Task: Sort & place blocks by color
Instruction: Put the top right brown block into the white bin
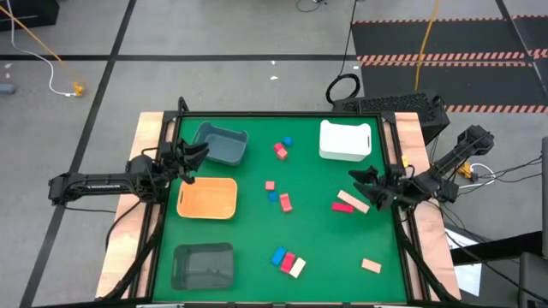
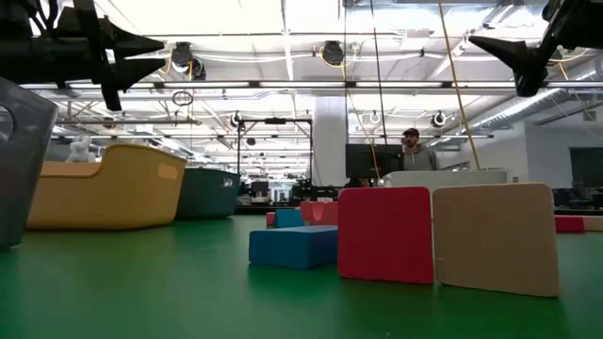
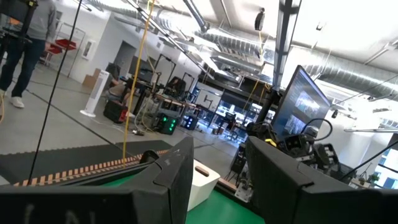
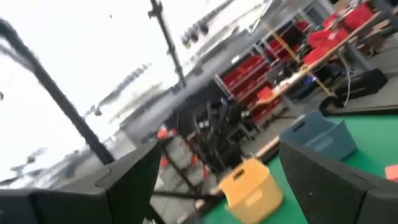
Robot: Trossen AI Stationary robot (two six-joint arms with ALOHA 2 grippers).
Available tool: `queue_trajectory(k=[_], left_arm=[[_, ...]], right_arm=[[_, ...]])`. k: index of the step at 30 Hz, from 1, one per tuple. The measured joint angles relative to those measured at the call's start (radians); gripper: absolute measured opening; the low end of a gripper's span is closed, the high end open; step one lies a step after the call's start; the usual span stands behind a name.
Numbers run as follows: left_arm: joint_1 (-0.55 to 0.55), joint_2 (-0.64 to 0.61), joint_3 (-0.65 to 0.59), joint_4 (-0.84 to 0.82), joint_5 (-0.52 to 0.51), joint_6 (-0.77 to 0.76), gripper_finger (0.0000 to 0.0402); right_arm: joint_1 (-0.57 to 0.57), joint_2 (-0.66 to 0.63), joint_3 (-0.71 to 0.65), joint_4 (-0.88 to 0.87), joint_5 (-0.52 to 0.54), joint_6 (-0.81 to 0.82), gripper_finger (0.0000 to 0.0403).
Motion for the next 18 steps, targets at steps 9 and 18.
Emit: queue_trajectory(k=[9,18], left_arm=[[0.0,0.0,0.0,0.0,0.0,0.0,0.015],[0.0,0.0,0.0,0.0,0.0,0.0,0.015]], right_arm=[[-0.043,0.002,0.127,-0.005,0.016,-0.18,0.032],[-0.131,0.011,0.247,-0.008,0.131,-0.525,0.032]])
